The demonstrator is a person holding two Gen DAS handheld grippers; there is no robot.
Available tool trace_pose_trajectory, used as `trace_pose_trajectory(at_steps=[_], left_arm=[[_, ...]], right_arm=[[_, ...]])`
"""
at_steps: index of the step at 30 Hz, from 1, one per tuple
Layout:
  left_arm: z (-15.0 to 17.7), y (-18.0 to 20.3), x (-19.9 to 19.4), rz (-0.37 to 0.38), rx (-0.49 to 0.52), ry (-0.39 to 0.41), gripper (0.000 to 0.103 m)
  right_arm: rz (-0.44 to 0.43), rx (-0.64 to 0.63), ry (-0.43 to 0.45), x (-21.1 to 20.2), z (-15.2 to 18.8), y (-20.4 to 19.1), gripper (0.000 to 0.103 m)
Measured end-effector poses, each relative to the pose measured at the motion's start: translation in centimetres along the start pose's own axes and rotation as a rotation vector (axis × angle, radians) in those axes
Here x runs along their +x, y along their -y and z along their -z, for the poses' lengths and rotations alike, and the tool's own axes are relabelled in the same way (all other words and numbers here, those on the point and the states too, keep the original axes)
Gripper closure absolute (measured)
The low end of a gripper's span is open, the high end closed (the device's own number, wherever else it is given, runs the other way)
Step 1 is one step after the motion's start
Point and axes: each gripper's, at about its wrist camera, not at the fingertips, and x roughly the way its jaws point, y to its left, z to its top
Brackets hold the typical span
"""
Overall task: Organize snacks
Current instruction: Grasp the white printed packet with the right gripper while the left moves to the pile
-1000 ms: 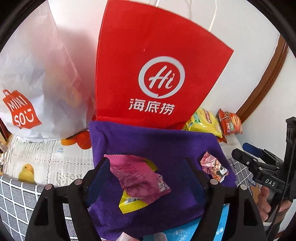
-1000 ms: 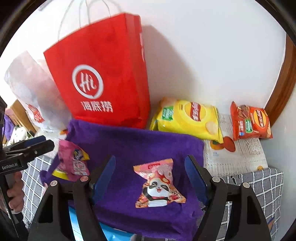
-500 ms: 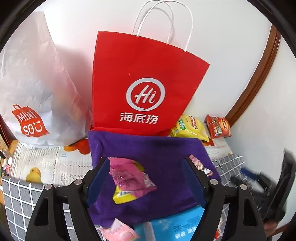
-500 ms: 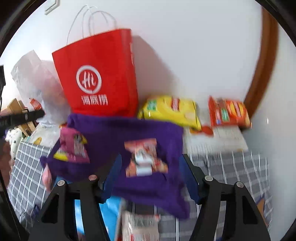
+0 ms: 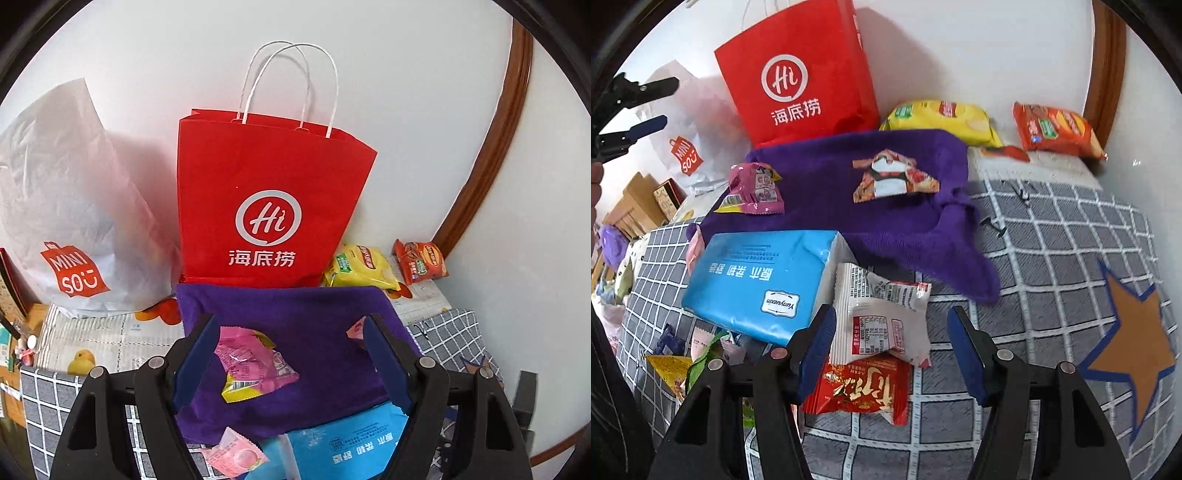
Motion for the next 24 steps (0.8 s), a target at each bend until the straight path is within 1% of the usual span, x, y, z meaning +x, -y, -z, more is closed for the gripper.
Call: trace_pose_trajectory(at_steps=[2,7,9,11,13,14,16,17,19,21,24], left_arm=[[0.0,-0.1,0.1,0.009,-0.012,-0.004,0.025],[0.0,-0.3,0.0,0.006,-0.017,-0.006,0.025],[0.0,-0.4,0.0,0.009,-0.021,-0.006,0.025],[0.0,-0.4,-0.1,0.01,-0.02,-0.004,0.025],[0.0,-0.4,-0.1,0.01,-0.022,-0.002,0.025],[0.0,-0.4,-0.1,0.012,-0.022,-0.004,0.025],[0.0,-0.2,-0.1,0.011,-0.018,-0.007,0.025],[0.0,-0.2,-0.1,0.008,-0.016,-0.006,0.025],[0.1,0.0,-0.1,0.007,-0.009,-0.006,0.025],[0.1,0.2,-0.2,0.004,-0.002,-0.005,0.025],[0.0,0.3,-0.4,-0.014,0.014,0.005,0.025]], right_arm=[[0.004,-0.006,-0.02,0.9,-0.1,-0.1,0.04],[0.077,-0.011,-0.071,3.4,0.0,0.2,0.04],[0.061,-0.002,-0.069,3.7,-0.1,0.4,0.038],[0.061,0.008,-0.072,3.9,-0.1,0.8,0.032],[0.042,0.024,-0.072,4.1,0.1,1.3,0.032],[0.035,0.026,-0.065,4.2,0.2,1.4,0.032],[0.042,-0.008,-0.048,4.1,0.4,1.2,0.033],[0.052,-0.024,-0.044,4.1,0.3,1.1,0.037],[0.071,-0.051,-0.033,4.0,0.4,0.9,0.039],[0.079,-0.039,-0.026,3.7,0.6,1.2,0.04],[0.095,-0.004,0.012,2.2,1.0,2.0,0.041]])
